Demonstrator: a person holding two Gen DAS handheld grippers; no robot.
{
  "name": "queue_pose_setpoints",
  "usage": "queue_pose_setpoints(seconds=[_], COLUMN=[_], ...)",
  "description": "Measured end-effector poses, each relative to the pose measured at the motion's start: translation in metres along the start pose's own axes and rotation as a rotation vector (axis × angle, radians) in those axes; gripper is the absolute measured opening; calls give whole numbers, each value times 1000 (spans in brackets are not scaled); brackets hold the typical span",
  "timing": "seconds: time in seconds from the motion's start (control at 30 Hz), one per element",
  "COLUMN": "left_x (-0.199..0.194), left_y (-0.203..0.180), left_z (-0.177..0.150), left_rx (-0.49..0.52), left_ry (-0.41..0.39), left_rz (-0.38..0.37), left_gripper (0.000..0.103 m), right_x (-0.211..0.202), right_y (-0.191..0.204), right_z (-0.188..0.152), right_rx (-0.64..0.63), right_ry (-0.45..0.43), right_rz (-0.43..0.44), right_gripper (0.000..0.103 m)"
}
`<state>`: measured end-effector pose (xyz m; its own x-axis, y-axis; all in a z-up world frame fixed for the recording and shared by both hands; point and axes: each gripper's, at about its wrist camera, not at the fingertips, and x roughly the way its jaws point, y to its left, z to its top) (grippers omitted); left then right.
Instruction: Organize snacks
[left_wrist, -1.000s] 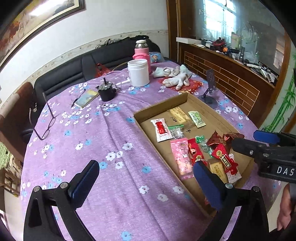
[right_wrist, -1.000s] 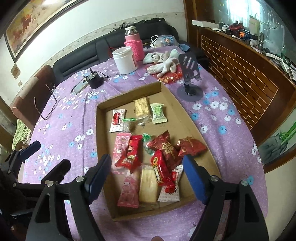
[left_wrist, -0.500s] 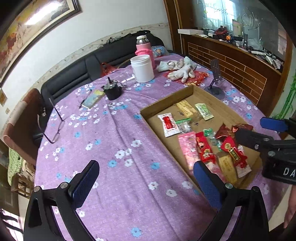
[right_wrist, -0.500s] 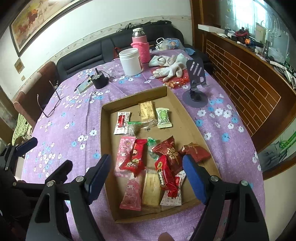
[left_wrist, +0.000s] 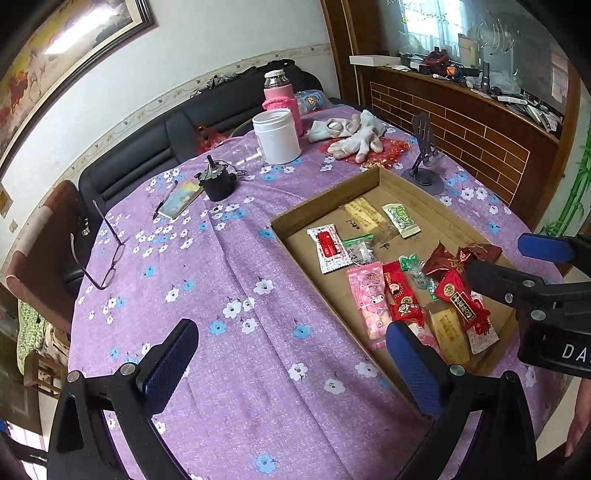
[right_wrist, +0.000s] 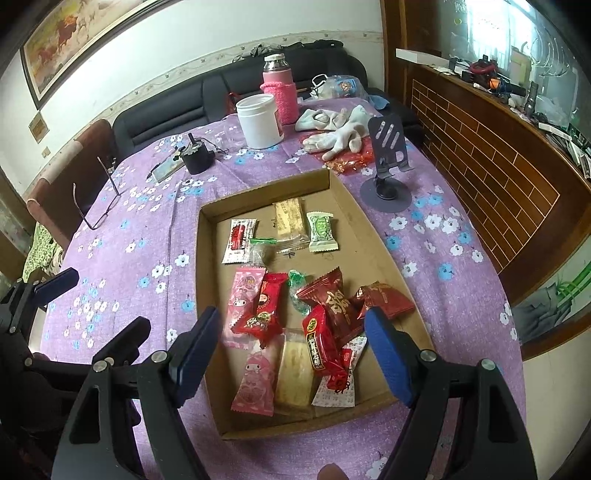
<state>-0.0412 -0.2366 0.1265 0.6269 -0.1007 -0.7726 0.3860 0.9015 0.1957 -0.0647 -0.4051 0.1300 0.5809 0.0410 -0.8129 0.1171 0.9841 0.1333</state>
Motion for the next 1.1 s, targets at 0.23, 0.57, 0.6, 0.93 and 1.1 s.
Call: queue_pose_setpoints(seconds=[0.23,0.57,0.6,0.93,1.1], left_x=[2,4,4,5,5], left_y=[-1,-5,-6,-8,-9], left_z=[-2,-4,-4,-4,-4], left_rx=[1,-5,-5,-3,-2], left_ry=[8,19,19,20,20], left_rz=[-11,-58,-60,-78,-80], left_gripper=[102,102,102,102,102], right_x=[2,4,4,3,3], right_y=[1,1,0,-4,-5], right_z=[-1,-4,-4,-6,-6], right_rx=[-4,-10,-9,2,4], right_ry=[4,16,16,19,22], right_rz=[0,-2,-3,-11,-13], right_gripper=[79,79,79,79,79])
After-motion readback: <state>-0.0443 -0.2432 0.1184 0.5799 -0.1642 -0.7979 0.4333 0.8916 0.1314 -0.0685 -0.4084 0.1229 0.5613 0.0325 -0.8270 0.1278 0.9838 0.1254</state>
